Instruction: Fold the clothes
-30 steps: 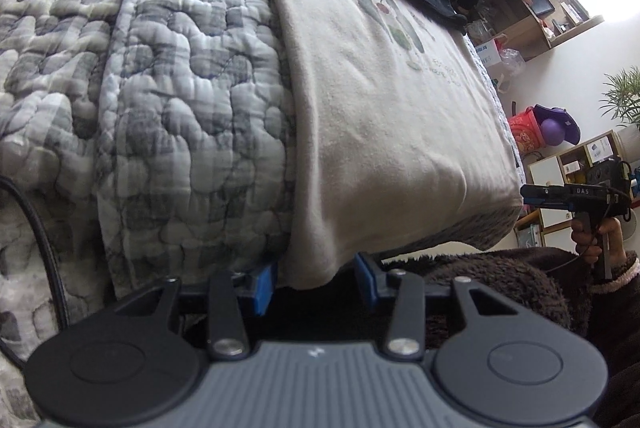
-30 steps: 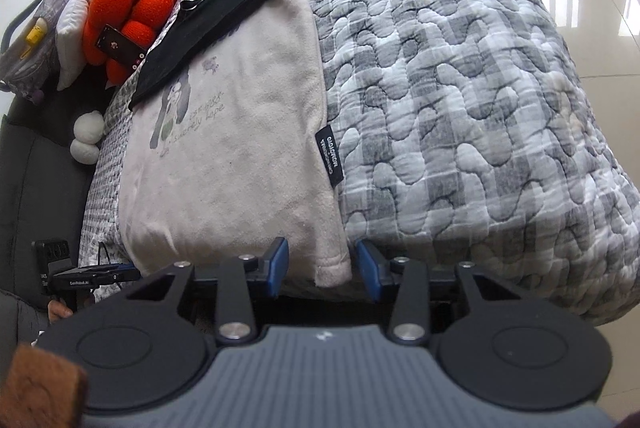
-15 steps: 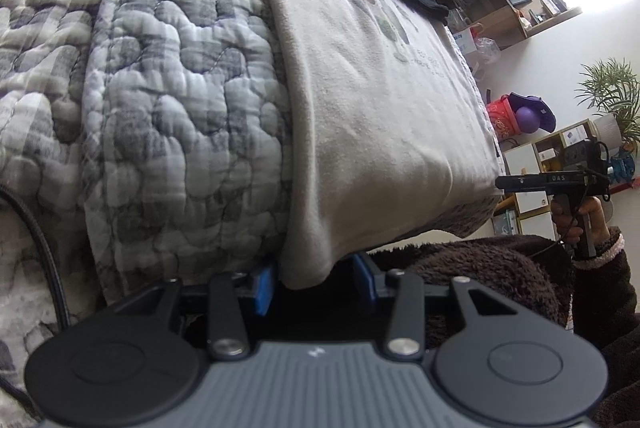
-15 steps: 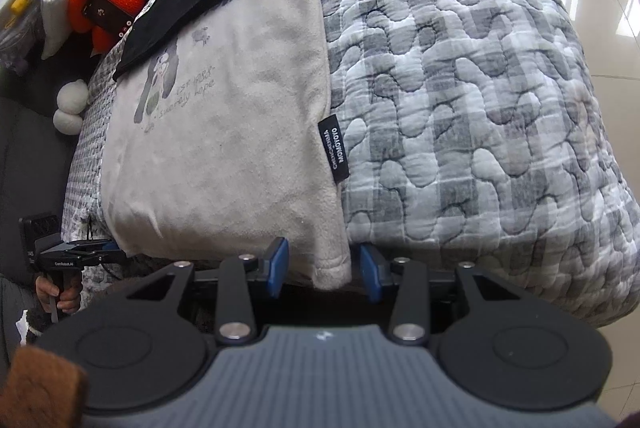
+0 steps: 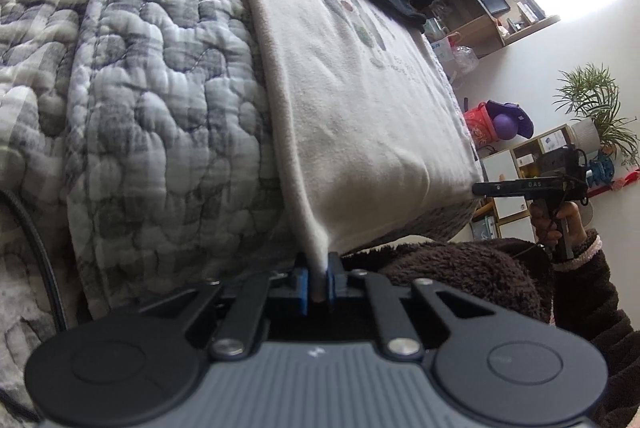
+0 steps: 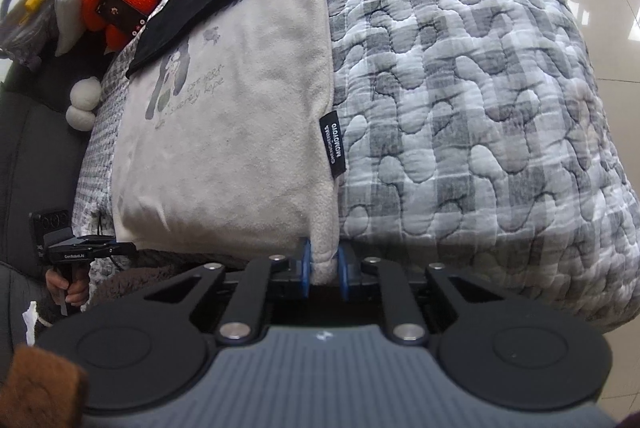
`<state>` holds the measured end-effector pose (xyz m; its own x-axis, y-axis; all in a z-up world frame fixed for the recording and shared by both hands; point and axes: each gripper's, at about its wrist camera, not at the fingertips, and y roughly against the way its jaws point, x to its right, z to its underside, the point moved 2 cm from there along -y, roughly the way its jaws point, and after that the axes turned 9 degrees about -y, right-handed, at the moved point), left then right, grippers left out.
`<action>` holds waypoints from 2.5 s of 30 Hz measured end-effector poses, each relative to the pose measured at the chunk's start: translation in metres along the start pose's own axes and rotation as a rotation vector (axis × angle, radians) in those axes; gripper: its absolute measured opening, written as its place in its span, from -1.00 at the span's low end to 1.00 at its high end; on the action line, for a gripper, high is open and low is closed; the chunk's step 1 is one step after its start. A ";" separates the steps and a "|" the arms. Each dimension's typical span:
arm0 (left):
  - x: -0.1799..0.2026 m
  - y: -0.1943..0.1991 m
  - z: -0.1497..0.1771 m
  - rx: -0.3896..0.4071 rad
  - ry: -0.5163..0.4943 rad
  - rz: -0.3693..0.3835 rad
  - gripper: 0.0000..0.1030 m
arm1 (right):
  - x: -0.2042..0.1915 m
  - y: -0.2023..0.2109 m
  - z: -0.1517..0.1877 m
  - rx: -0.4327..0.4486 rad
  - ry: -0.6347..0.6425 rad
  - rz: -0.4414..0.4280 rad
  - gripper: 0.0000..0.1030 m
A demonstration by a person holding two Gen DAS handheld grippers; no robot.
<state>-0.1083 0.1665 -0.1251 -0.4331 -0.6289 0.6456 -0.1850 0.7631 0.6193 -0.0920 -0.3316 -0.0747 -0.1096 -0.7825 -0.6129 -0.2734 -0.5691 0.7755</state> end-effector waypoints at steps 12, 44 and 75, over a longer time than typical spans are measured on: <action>0.012 0.039 0.000 0.290 0.054 0.161 -0.85 | 0.001 0.028 -0.003 0.103 -0.071 -0.267 -0.72; -0.059 0.019 -0.129 0.453 0.339 -0.054 -0.76 | 0.042 -0.021 -0.129 0.319 -0.426 -0.462 -0.59; 0.022 -0.018 -0.157 0.348 -0.386 -0.696 -0.03 | -0.049 -0.040 -0.103 0.604 0.322 0.166 -0.24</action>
<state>0.0240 0.1154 -0.0525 -0.3787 -0.9232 -0.0652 -0.7512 0.2654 0.6044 0.0225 -0.2964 -0.0600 0.0670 -0.9359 -0.3458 -0.7703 -0.2688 0.5782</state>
